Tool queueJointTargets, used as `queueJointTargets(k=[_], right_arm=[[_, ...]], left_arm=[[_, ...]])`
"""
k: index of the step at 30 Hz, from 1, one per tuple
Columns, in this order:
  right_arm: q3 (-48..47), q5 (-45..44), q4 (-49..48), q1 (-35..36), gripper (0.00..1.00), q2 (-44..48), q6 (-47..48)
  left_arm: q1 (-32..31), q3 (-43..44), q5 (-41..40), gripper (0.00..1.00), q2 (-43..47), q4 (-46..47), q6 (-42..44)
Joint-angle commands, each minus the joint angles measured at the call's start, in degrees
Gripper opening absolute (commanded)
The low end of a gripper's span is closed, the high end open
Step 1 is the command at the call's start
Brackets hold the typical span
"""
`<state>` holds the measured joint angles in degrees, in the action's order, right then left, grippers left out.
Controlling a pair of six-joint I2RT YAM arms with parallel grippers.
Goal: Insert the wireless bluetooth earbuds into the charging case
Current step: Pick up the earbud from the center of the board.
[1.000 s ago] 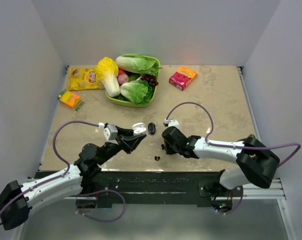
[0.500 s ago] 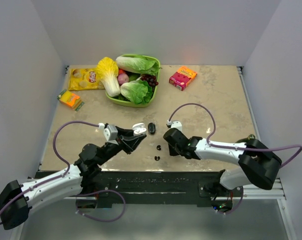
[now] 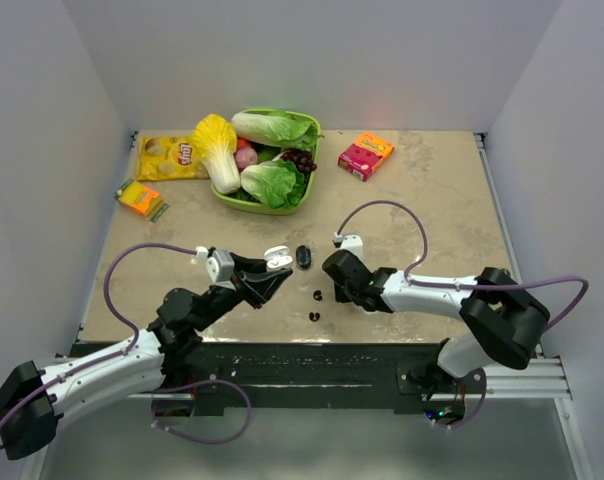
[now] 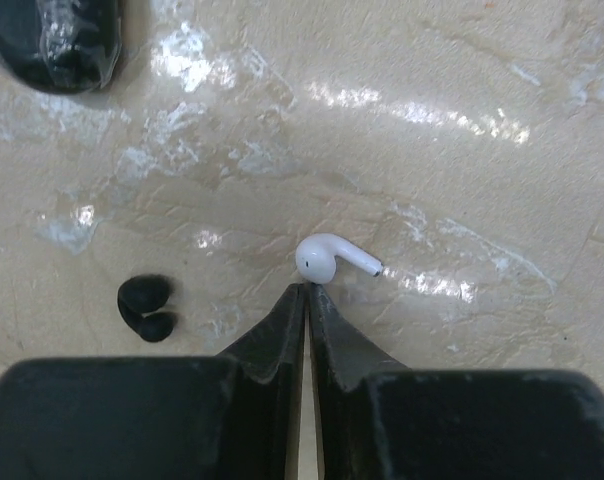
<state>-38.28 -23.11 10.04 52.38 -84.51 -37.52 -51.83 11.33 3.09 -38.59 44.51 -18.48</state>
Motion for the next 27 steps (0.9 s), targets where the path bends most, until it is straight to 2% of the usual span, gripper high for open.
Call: queueJointTargets(k=[1, 10, 14, 17, 23, 27], right_arm=[[-0.92, -1.41, -1.07, -2.80, 0.08, -2.50, -0.37], [-6.45, 4.82, -5.29, -11.24, 0.09, -9.88, 1.48], [-10.22, 4.83, -7.23, -15.45, 0.09, -15.40, 2.44], [-12.25, 5.79, -8.02, -15.91, 0.08, -16.39, 4.72], [-8.05, 8.26, -10.48, -15.20, 0.25, -6.56, 7.28], [-4.09, 8.78, -8.20, -14.85, 0.26, -0.32, 6.93]], left_arm=[[-0.20, -0.43, -0.90, 0.00, 0.53, 1.54, 0.20], [-0.28, -0.35, -1.25, 0.00, 0.36, 1.63, 0.20], [-0.20, -0.26, -1.42, 0.00, 0.53, 1.46, 0.46], [-0.29, 0.01, -1.51, 0.00, 0.62, 0.67, 0.73], [-0.29, -0.35, -1.25, 0.00, 0.88, 0.84, 0.37], [-0.37, -0.26, -1.07, 0.00, 0.62, 1.01, 0.02]])
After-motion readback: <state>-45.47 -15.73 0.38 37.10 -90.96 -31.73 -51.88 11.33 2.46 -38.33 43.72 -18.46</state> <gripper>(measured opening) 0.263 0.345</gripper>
